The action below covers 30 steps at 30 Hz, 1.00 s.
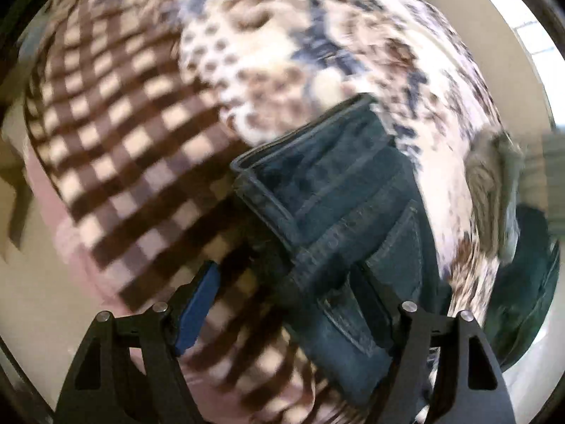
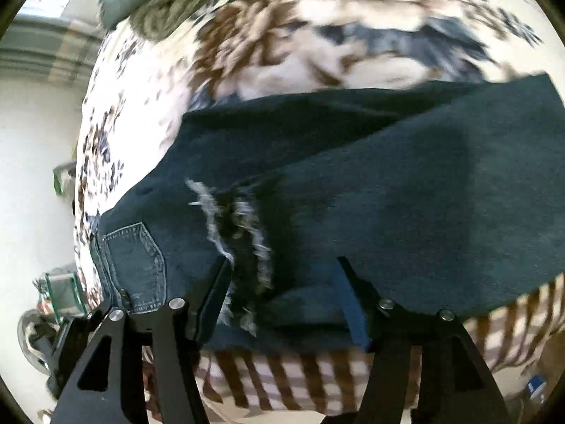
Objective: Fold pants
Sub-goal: 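Lift the jeans waistband with the left gripper while the right gripper holds the folded legs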
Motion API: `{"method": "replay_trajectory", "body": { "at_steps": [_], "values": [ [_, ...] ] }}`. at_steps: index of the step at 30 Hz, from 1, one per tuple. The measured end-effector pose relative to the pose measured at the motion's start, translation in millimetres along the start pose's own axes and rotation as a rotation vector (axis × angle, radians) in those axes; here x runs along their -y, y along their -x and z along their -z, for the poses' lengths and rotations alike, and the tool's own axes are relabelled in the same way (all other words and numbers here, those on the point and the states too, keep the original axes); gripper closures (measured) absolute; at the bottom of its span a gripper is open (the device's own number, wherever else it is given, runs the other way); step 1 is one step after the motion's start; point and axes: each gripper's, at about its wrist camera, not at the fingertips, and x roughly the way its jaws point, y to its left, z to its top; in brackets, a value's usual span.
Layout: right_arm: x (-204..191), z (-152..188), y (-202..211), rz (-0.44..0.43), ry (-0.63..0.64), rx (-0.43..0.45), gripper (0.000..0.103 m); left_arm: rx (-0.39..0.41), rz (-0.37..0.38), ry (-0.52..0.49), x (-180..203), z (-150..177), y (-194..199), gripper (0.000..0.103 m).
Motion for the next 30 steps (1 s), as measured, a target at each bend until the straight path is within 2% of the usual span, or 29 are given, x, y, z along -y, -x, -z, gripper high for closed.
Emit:
{"method": "replay_trajectory", "body": {
  "at_steps": [1,3,5,8,10,11,13,15,16,18,20,25,30],
  "values": [
    [6,1,1,0.012,-0.01,0.0,0.04,-0.002,0.035,0.031,-4,-3,-7,0.035],
    [18,4,5,0.033,-0.017,-0.003,0.04,0.018,0.092,0.076,-11,-7,-15,0.063],
    [27,5,6,0.049,-0.024,0.002,0.04,0.044,0.141,0.094,-12,-10,-17,0.068],
    [46,8,18,0.052,-0.033,0.011,0.04,0.065,0.176,0.08,-10,-9,-20,0.068],
    [44,6,16,0.056,-0.032,0.008,0.04,0.063,0.214,0.098,-19,-11,-27,0.057],
    [40,4,13,0.055,-0.029,0.004,0.04,0.058,0.271,0.132,-26,-13,-34,0.052],
    [33,4,10,0.059,-0.021,-0.004,0.04,0.055,0.34,0.203,-42,-18,-41,0.051],
    [29,4,9,0.063,-0.006,-0.01,0.04,0.063,0.367,0.237,-42,-23,-44,0.054],
    [26,3,6,0.065,-0.001,-0.011,0.04,0.076,0.354,0.225,-37,-23,-42,0.056],
    [28,4,7,0.065,0.004,-0.015,0.04,0.112,0.333,0.175,-26,-21,-35,0.073],
    [29,3,8,0.057,0.001,-0.015,0.04,0.148,0.304,0.132,-14,-18,-22,0.078],
    [39,4,14,0.028,0.005,-0.01,0.04,0.232,0.288,0.005,18,-7,28,0.081],
    [52,5,25,0.003,0.007,-0.007,0.04,0.337,0.256,-0.225,75,27,85,0.081]
  ]
}}
